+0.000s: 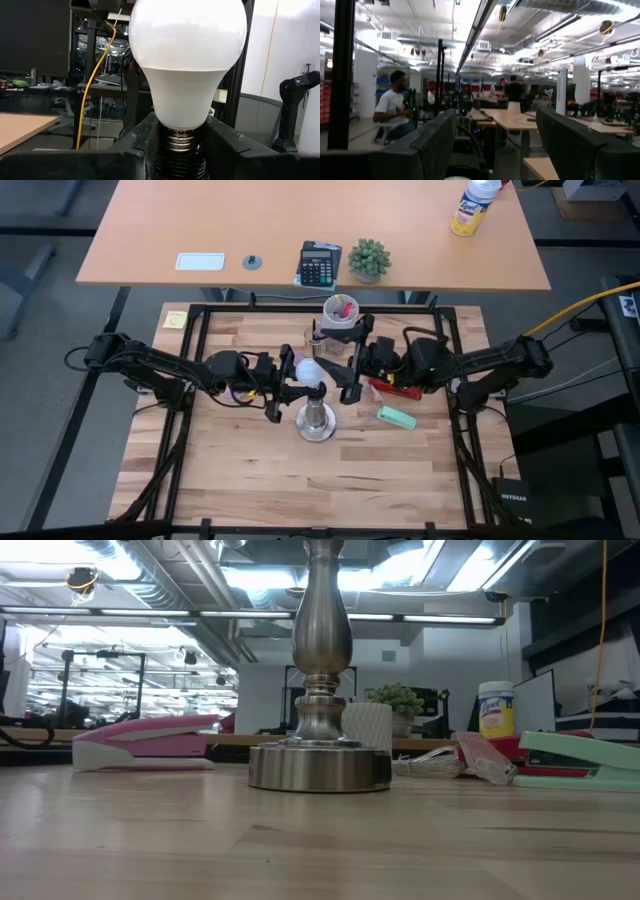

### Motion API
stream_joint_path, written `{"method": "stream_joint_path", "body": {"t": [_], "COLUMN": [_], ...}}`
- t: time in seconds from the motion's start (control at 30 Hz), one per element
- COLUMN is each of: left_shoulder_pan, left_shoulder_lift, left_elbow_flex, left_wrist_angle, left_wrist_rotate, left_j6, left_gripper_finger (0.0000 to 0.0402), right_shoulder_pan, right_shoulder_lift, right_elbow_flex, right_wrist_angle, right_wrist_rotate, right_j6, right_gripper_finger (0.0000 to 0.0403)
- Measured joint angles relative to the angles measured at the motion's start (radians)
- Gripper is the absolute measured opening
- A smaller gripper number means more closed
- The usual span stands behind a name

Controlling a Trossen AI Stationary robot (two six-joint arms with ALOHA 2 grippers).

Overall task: Screw lightbulb
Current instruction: Insert the lightbulb into the lamp socket

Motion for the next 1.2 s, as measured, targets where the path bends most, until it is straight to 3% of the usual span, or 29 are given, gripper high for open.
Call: {"method": "stream_joint_path", "body": {"t": [0.47,1.2], "left_shoulder_pan": [0.0,0.0], "left_shoulder_lift": [0.001,0.001], "left_elbow_flex": [0.0,-0.001], "left_wrist_angle": [-0.005,-0.006], "left_wrist_rotate": [0.0,0.001], "left_j6": [0.0,0.0], "left_gripper_finger": [0.0111,0.0113], "right_shoulder_pan": [0.0,0.0], "right_shoulder_lift": [0.018,0.015], "right_elbow_flex": [0.115,0.118], "right_wrist_angle": [-0.262,-0.414], "right_wrist_rotate": [-0.001,-0.009], "right_j6": [0.057,0.17], "right_gripper_finger": [0.028,0.028]}}
